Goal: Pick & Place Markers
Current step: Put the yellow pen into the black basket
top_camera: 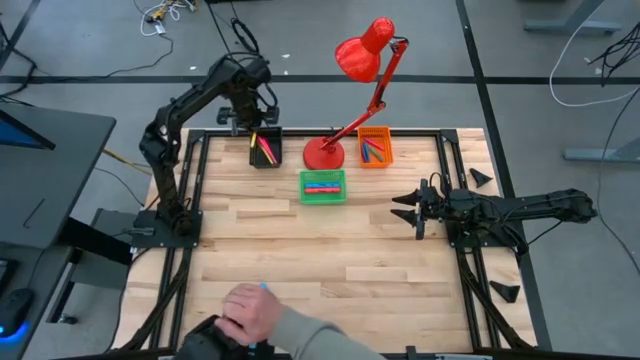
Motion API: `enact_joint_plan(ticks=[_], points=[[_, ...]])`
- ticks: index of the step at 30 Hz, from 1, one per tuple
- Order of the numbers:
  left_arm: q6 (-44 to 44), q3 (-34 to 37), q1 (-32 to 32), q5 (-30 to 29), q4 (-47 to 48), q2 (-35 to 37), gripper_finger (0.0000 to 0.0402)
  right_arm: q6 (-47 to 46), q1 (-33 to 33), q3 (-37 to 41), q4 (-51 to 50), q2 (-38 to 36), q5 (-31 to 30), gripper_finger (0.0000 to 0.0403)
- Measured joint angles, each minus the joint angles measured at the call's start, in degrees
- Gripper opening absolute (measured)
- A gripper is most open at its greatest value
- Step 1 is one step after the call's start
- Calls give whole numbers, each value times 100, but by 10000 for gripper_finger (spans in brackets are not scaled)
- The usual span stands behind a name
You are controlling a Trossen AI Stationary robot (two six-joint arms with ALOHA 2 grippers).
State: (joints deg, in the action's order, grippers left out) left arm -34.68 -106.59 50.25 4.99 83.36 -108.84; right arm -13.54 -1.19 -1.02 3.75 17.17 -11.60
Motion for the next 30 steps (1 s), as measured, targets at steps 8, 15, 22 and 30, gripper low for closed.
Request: enact_joint_plan(ticks=[8, 15, 22, 30], points=[[-97, 527, 18, -357, -680, -192, 24, 59, 0, 0, -8, 0, 0, 185], [-308, 1388, 38, -372, -1545, -190, 24, 57, 0, 0, -4, 0, 2, 185], [-536, 2268, -31, -160, -2485, -190, 24, 57, 0, 0, 4, 0, 2, 185], [-601, 2755, -62, -280, -2929, -190, 24, 57, 0, 0, 7, 0, 2, 185]])
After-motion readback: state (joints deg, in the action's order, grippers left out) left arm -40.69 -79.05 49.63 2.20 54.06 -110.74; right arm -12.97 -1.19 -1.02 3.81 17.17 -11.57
